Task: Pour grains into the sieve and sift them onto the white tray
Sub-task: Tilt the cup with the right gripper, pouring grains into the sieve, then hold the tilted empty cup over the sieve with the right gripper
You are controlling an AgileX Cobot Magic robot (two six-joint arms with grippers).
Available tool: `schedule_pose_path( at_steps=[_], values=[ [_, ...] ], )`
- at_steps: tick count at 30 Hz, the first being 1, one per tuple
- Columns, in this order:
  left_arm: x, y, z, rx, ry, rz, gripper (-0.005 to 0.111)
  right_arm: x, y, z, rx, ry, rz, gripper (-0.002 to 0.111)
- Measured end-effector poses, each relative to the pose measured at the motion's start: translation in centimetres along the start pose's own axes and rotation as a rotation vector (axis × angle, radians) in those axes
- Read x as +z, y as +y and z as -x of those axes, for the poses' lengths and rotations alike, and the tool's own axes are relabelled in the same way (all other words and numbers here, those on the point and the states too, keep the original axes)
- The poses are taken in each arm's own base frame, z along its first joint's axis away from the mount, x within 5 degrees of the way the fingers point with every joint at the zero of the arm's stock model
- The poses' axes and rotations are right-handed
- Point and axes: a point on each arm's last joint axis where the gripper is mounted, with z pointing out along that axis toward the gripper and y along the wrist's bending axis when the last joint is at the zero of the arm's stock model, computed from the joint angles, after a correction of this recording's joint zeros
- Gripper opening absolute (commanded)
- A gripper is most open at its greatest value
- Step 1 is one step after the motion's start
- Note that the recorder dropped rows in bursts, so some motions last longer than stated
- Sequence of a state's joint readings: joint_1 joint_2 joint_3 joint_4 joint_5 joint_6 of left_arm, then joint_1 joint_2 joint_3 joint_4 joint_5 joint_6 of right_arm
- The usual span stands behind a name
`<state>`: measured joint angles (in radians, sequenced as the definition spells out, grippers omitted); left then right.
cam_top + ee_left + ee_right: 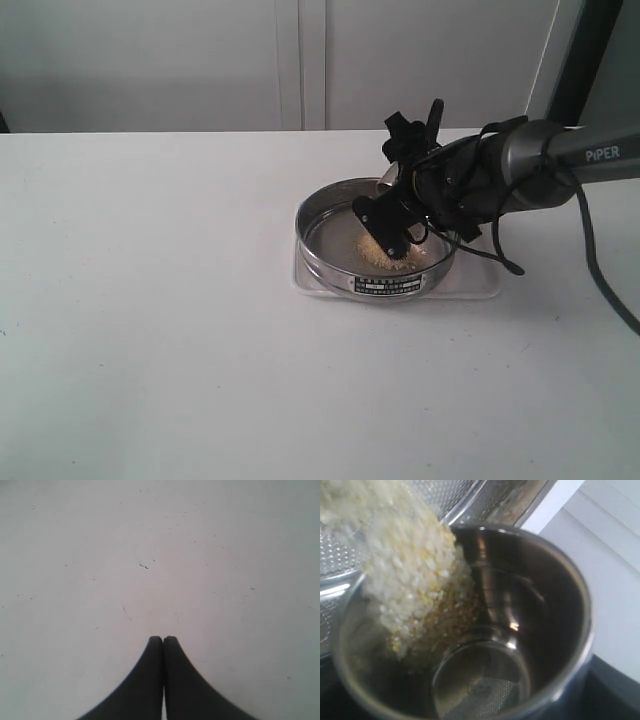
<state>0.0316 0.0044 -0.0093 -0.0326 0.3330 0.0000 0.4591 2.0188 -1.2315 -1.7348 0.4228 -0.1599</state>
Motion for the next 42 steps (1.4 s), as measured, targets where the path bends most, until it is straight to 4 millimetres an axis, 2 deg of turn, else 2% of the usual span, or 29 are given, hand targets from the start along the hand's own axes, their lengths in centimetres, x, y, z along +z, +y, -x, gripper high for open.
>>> schedule_pose_path(
  at_steps=[9,16,24,31,42],
  values=[
    [0.0,0.0,0.0,0.0,0.0,0.0,0.0,0.0,0.0,0.0,-0.098,0.007,0.001,0.0],
    [0.0,0.0,0.0,0.0,0.0,0.0,0.0,-0.8,-0.8,1.0,-0.17,0.052,-0.011,0.0],
    [0.0,0.0,0.0,0.0,0.0,0.0,0.0,-1.3,-1.3,1.3,-0.181,0.117,-0.017,0.0],
    [0.0,0.0,0.0,0.0,0.0,0.0,0.0,-1.5,-1.3,0.7,-0.181,0.208,0.001,0.0],
    [0.0,0.0,0.0,0.0,0.0,0.0,0.0,-2.0,-1.7,1.8,-0.182,0.191,-0.017,0.0]
  ],
)
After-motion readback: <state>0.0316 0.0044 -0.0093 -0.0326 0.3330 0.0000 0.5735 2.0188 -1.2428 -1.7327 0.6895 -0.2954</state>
